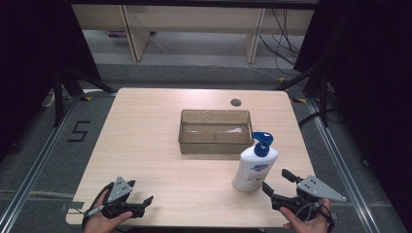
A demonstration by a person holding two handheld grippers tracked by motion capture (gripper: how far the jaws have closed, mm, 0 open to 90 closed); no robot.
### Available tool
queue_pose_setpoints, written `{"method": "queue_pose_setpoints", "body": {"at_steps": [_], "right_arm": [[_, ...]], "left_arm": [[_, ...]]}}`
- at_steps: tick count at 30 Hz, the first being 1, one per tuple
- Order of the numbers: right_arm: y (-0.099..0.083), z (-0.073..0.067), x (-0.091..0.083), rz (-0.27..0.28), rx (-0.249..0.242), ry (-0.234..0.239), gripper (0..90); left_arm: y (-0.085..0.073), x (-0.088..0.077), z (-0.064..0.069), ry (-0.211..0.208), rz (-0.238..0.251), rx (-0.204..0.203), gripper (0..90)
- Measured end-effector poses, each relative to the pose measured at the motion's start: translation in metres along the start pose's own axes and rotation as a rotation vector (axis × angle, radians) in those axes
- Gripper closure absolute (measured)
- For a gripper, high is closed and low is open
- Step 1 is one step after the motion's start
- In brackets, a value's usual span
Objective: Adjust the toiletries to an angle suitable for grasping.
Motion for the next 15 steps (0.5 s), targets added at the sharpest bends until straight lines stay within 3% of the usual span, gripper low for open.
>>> {"method": "queue_pose_setpoints", "body": {"at_steps": [3,4,5,7,8,10,11,12,14,15], "right_arm": [[0.002,-0.001,-0.001,-0.001,0.001,0.004,18.2],[0.003,-0.004,-0.002,-0.007,0.043,0.003,18.2],[0.007,-0.001,-0.001,0.012,-0.004,-0.004,18.2],[0.008,0.0,-0.001,0.016,-0.01,-0.008,18.2],[0.011,-0.001,-0.002,0.013,-0.017,0.0,18.5],[0.012,-0.002,-0.002,0.012,0.002,-0.001,18.6],[0.014,0.0,-0.002,0.016,-0.025,-0.001,18.6],[0.015,-0.003,-0.003,0.005,0.006,0.002,19.0],[0.019,0.0,-0.002,0.033,-0.04,-0.004,20.0],[0.02,-0.001,-0.002,0.028,-0.037,-0.001,20.0]], "left_arm": [[0.0,0.0,0.0,-0.003,0.002,-0.005,14.8],[0.0,0.0,0.001,-0.003,0.002,-0.005,14.8],[0.0,0.0,0.001,-0.001,0.003,-0.004,14.7],[0.0,0.0,0.001,-0.001,0.003,-0.004,14.7],[-0.001,-0.001,-0.002,0.002,-0.018,0.017,14.7],[0.0,0.0,0.0,-0.003,-0.001,0.002,14.8],[0.0,0.0,0.0,-0.002,-0.001,0.002,14.8],[-0.001,0.001,0.0,-0.001,-0.002,0.001,14.7],[-0.001,0.0,0.0,0.003,-0.006,-0.001,14.8],[-0.001,0.0,0.0,0.004,-0.006,-0.001,14.8]]}}
Point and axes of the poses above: each handheld gripper's, and its own axes: x roughly forward along the jaws, y roughly out of its top, z roughly to its right, the point moved 7 cm from there along x, roughly forward along the jaws, and after that the axes turned 10 degrees about z, right-handed, at the moved point
